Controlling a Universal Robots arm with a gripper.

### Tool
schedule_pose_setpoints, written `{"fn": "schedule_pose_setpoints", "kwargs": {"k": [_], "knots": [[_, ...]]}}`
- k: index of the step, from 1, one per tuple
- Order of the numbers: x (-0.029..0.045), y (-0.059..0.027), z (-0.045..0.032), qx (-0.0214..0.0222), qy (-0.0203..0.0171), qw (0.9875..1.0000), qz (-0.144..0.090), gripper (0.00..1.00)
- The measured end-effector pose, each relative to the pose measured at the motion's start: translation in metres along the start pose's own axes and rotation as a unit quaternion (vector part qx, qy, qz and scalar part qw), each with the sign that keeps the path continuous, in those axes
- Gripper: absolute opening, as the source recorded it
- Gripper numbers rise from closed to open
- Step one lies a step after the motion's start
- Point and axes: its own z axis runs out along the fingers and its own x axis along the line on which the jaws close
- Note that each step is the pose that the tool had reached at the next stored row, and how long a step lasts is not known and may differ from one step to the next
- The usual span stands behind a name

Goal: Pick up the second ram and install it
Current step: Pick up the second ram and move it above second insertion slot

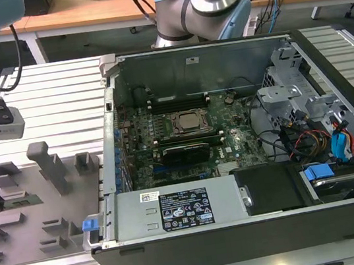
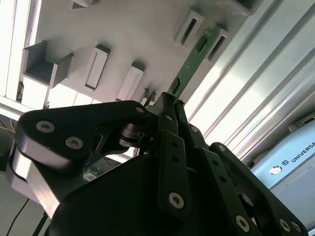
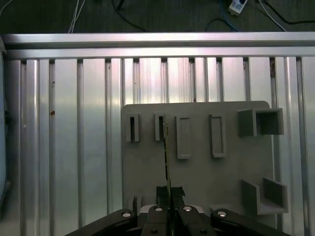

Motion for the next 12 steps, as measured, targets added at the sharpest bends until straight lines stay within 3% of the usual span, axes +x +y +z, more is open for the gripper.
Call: {"fn": "schedule_pose_setpoints", "kwargs": {"k": [4,12], "knots": [[-0.0029,0.0003,-0.0071,0.0,0.0,1.0,0.0,0.14],[-0.0212,0.0012,-0.0204,0.0,0.0,1.0,0.0,0.14]]}}
